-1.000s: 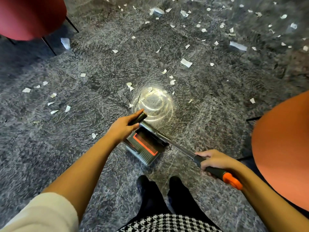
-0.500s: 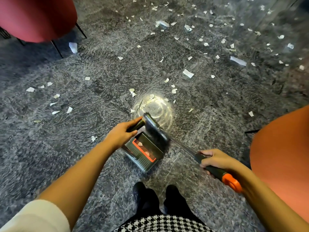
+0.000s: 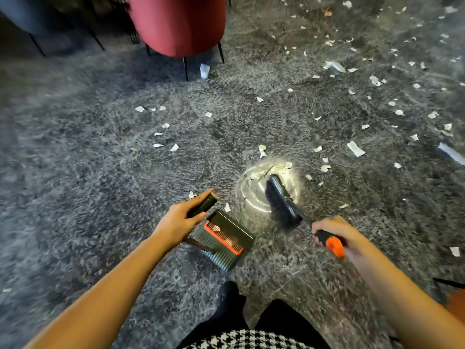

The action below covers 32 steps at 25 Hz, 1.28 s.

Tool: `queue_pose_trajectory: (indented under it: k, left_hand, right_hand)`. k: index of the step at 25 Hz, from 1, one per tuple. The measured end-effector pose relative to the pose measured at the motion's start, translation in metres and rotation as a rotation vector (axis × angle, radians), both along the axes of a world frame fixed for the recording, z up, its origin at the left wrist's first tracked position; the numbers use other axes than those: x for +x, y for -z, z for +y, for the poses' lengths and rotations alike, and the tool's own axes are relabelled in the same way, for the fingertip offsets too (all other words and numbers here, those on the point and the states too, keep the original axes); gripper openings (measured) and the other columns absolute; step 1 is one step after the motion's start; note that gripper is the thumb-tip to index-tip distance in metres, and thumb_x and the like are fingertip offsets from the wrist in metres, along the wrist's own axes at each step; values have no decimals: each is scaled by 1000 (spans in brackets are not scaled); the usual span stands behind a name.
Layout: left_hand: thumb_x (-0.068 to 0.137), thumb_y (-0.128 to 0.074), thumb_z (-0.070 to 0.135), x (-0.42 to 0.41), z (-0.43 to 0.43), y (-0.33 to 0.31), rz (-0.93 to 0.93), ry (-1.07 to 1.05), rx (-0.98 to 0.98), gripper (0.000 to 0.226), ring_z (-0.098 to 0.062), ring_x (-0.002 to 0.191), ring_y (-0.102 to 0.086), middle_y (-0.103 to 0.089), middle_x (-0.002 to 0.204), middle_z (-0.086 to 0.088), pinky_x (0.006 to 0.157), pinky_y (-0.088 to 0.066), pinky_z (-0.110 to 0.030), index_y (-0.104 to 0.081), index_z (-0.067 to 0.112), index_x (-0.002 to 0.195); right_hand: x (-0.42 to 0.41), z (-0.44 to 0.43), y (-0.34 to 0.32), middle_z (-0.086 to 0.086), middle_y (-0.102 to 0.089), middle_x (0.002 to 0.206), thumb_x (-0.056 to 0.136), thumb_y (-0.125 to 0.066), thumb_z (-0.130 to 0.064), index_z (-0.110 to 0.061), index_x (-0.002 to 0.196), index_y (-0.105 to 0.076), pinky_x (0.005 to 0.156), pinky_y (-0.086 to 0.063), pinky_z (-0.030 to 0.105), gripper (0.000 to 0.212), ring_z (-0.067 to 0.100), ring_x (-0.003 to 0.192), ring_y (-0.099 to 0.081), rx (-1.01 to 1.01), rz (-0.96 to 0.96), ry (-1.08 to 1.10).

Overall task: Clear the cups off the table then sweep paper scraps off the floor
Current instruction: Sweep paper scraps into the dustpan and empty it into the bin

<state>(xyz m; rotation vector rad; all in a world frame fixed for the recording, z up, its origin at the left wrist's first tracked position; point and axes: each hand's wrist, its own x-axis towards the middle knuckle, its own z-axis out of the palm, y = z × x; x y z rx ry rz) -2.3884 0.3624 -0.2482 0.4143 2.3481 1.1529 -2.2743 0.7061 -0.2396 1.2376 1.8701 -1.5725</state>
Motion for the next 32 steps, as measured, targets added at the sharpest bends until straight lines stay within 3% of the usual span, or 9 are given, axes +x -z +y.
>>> queue_pose_trajectory:
  k: [2, 6, 10, 13, 18, 21, 26, 28, 32]
  left_hand:
    - [90, -61, 11, 0, -19, 1, 26, -42, -3, 70, -15, 114, -58, -59, 129, 6, 94, -42, -30, -28, 55, 133]
    - [89, -63, 11, -2, -44, 3, 32, -118, -36, 68, -17, 104, -63, -63, 124, 4, 85, -44, -29, -30, 52, 132]
    - [89, -63, 10, -10, -56, 5, 44, -194, -42, 70, -21, 109, -61, -63, 124, 1, 94, -46, -35, -26, 48, 135]
    - [91, -60, 17, -20, -56, 6, 32, -211, -117, 67, -23, 97, -65, -66, 119, -2, 85, -50, -40, -27, 60, 129]
    - [93, -56, 23, -56, -37, 3, 43, -154, -261, 62, -16, 76, -62, -68, 109, 0, 71, -50, -34, -29, 58, 135]
    - [93, -55, 25, -70, -28, 2, 32, -155, -297, 59, -16, 75, -61, -67, 107, 2, 72, -50, -34, -32, 56, 136]
    - [92, -57, 23, -74, -40, 3, 33, -165, -331, 60, -21, 81, -62, -68, 109, -2, 77, -52, -39, -34, 55, 137]
    - [92, -57, 23, -72, -42, 2, 36, -168, -333, 59, -19, 77, -60, -67, 113, 0, 74, -50, -37, -34, 54, 137]
    - [92, -57, 19, -61, -45, 2, 1, -228, -258, 60, -11, 72, -58, -66, 111, 3, 67, -49, -32, -36, 53, 136]
  right_hand:
    - [-22, -15, 0, 14, -50, 54, 83, -50, 12, 2, 59, -53, 31, -35, 16, 26, 15, 29, -46, -45, 37, 40]
    - [-61, -27, 3, 14, -51, 50, 83, -51, 11, 1, 62, -52, 31, -38, 16, 23, 14, 29, -48, -59, 27, 0]
    - [-98, -46, 21, 16, -56, 56, 77, -58, 5, 5, 68, -57, 45, -43, 24, 9, 22, 44, -55, 148, -95, -331]
    - [-95, -72, 32, 15, -55, 74, 73, -65, -3, -3, 80, -55, 61, -43, 31, 12, 27, 68, -56, 191, -211, -656]
    - [-65, -96, 31, 4, -55, 54, 70, -64, -2, -7, 65, -53, 53, -44, 26, 13, 21, 53, -58, 86, -209, -762]
    - [-66, -93, 17, 3, -53, 46, 72, -60, 5, -4, 78, -58, 39, -42, 21, 11, 15, 35, -53, -10, -205, -748]
    - [-87, -55, -11, 10, -57, 47, 77, -50, 14, -18, 130, -46, 33, -38, 18, 62, 15, 32, -48, -170, -231, -614]
    - [-90, -44, -19, 11, -59, 50, 77, -51, 15, -11, 136, -47, 33, -38, 18, 64, 16, 33, -50, -164, -221, -638]
    - [-100, -46, -28, 7, -60, 47, 75, -54, 14, -14, 134, -49, 33, -39, 17, 65, 16, 32, -50, -108, -190, -696]
